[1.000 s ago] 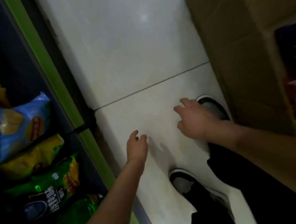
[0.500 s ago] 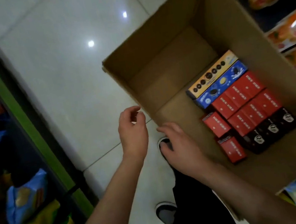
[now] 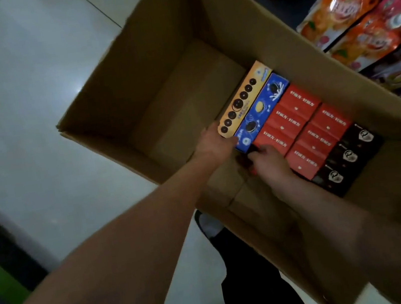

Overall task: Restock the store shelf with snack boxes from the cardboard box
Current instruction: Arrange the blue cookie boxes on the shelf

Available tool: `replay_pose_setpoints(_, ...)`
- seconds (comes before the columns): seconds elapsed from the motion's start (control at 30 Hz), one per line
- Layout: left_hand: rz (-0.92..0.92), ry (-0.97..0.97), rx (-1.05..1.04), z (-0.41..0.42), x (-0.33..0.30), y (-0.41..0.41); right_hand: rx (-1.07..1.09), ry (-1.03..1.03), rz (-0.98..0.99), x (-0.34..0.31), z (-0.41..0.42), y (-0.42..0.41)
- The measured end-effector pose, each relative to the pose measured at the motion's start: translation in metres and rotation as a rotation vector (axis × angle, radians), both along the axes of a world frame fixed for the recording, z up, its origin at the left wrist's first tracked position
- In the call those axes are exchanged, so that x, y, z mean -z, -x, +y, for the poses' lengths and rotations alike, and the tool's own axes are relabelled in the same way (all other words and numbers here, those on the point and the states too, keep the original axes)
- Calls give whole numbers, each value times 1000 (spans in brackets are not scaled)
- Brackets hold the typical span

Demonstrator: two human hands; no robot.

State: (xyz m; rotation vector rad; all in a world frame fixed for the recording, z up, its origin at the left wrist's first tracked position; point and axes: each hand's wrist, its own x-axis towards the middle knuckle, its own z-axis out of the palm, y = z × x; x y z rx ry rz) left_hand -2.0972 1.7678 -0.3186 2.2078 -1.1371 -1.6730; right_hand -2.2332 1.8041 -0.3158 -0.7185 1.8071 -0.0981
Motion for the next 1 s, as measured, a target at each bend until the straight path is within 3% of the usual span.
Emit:
replay_pose_setpoints(0.17,65,-71,-96,-46,46,12,720,-112,-355,43,-12,-24)
replay_pose_setpoints(0.3,136,-209,-22,-68,68,14,887,-119,-414,75,-22,-37)
replay_pose_setpoints(0.43,254,-281,-13,-62,76,7,876,-99,-410,88,-17,-43)
replay_pose_setpoints(0.53,244,-316,-11,-38,72,-11,590,-194,-409,83,6,-40)
replay_pose_setpoints(0.67,274,-555,-15,2,70,-55,270,-353,-459,74,42,-33)
replay_pose_setpoints(0.77,322,-586,-96,10,66,-62,335,-241,-337,84,36,-31)
replay_pose_setpoints(1.0,390,-532,-287,0,77,-33,613,-116,-452,100,26,-54)
